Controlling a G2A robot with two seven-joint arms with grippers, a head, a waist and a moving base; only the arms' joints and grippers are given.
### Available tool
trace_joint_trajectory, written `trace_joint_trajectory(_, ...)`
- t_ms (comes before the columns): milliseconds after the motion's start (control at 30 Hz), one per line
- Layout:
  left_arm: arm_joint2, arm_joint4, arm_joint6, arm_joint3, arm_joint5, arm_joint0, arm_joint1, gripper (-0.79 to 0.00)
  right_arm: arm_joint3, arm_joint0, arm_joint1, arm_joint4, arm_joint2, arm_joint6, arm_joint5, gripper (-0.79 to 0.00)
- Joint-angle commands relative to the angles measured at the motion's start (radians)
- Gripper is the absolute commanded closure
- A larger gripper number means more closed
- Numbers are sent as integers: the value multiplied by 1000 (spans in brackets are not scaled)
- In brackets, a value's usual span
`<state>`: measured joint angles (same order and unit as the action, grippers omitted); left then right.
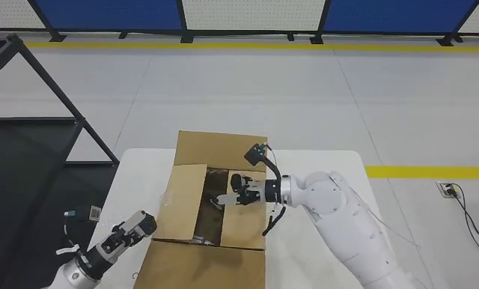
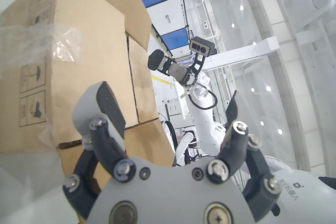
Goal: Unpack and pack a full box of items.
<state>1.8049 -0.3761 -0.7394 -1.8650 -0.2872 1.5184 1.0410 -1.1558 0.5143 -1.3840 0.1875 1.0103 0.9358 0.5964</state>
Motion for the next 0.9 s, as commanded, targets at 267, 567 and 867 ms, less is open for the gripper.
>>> trace_joint_trajectory(267,196,-206,-304,89,-51,66,-22,-785,-292,155,55,121,104,13,82,-785)
trace_joint_trajectory(567,318,-188,-679,206,-8,103,-58,-785,-360,207,71,197,156,-37,-19,-785)
trace_joint_trajectory(867,318,-188,-679,206,-8,103,-58,-785,-360,207,71,197,156,-37,-19,-785)
